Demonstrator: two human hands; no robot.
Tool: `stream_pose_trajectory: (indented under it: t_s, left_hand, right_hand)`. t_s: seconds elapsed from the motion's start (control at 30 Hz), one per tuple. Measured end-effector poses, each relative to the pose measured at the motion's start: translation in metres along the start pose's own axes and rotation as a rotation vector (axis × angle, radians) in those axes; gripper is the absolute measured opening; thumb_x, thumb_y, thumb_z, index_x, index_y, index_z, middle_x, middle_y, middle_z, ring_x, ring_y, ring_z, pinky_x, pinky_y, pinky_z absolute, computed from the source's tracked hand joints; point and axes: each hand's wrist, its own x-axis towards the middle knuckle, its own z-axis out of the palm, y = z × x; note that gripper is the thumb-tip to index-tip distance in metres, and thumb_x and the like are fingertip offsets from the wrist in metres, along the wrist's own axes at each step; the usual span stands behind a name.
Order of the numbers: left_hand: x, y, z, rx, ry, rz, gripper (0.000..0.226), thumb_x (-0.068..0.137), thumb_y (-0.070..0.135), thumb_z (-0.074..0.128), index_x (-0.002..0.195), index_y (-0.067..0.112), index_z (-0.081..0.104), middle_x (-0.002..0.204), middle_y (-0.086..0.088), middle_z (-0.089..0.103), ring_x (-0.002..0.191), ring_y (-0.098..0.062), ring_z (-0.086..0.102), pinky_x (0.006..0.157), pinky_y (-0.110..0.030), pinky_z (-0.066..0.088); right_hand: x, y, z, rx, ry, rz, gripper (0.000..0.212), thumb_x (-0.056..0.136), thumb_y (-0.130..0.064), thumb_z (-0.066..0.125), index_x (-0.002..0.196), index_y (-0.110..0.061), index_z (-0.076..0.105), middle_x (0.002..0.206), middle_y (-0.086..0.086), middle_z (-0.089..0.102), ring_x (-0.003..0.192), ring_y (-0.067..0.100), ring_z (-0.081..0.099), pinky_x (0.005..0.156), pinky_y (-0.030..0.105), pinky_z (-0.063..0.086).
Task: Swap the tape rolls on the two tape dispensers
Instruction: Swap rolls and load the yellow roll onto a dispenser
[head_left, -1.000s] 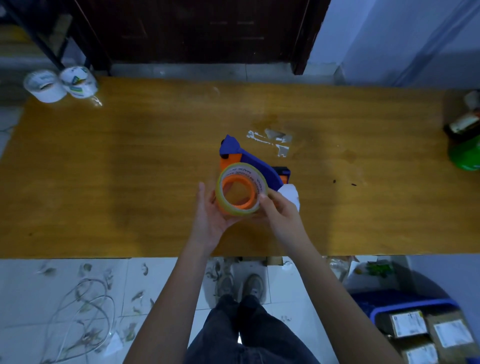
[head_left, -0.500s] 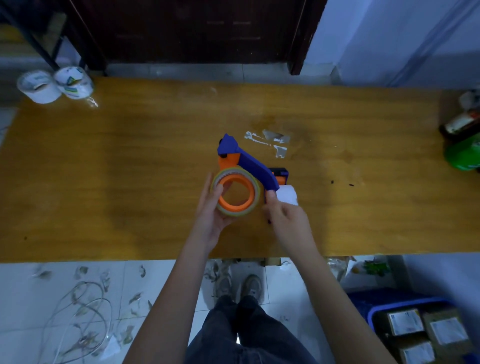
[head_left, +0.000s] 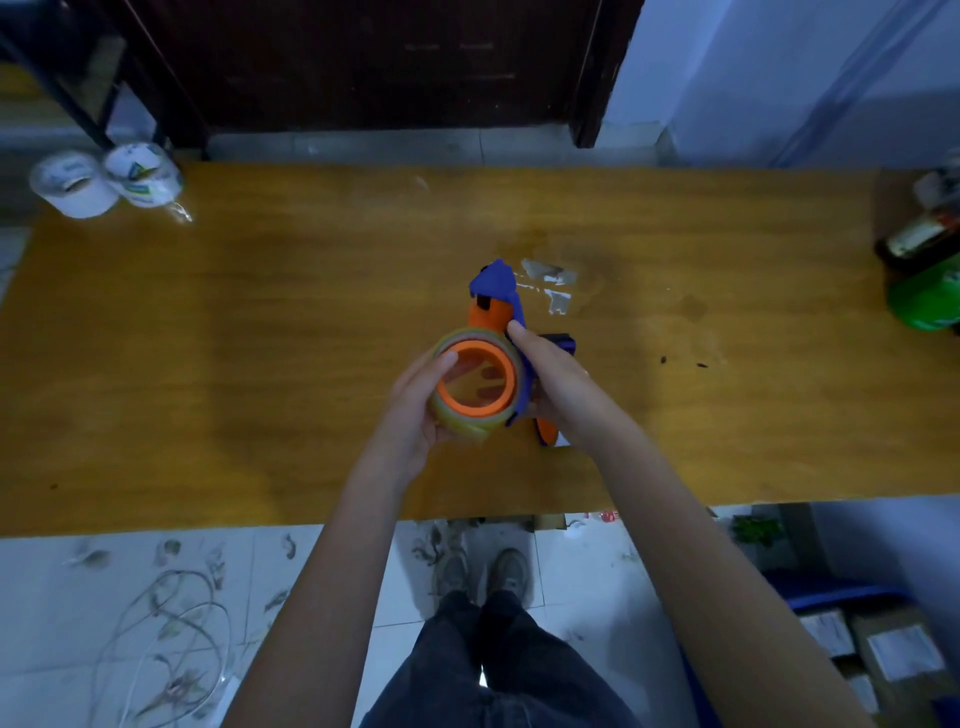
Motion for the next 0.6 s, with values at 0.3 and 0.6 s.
stream_pose_trajectory:
  t_s: [0.3,0.6]
  left_hand:
    - [-0.004,0.019,0.019,0.580,0.196,0.181,0.068,0.076,0.072,0.050,0.134,0.036,0.043,0.141,0.004,0.043,0.123,-0.006,0.045,0.099,-0.030,0.039]
    - [-0.037,0.010,0.016,1.355,0.193,1.165,0.063,0.080,0.046,0.064,0.129,0.010,0.050,0.130,-0.018,0.056,0.123,-0.026,0.046,0.098,-0.040,0.041]
  right_hand:
    - [-0.005,0.014,0.017,0.503,0.058,0.084,0.030,0.091,-0.040,0.051,0.106,-0.017,0.063,0.092,0.005,0.071,0.086,0.020,0.067,0.080,0.039,0.054]
    - [-0.009,0.020,0.010,0.877,-0.116,0.077,0.034,0.094,-0.037,0.046,0.101,-0.009,0.064,0.079,0.011,0.075,0.070,0.021,0.072,0.057,0.027,0.058]
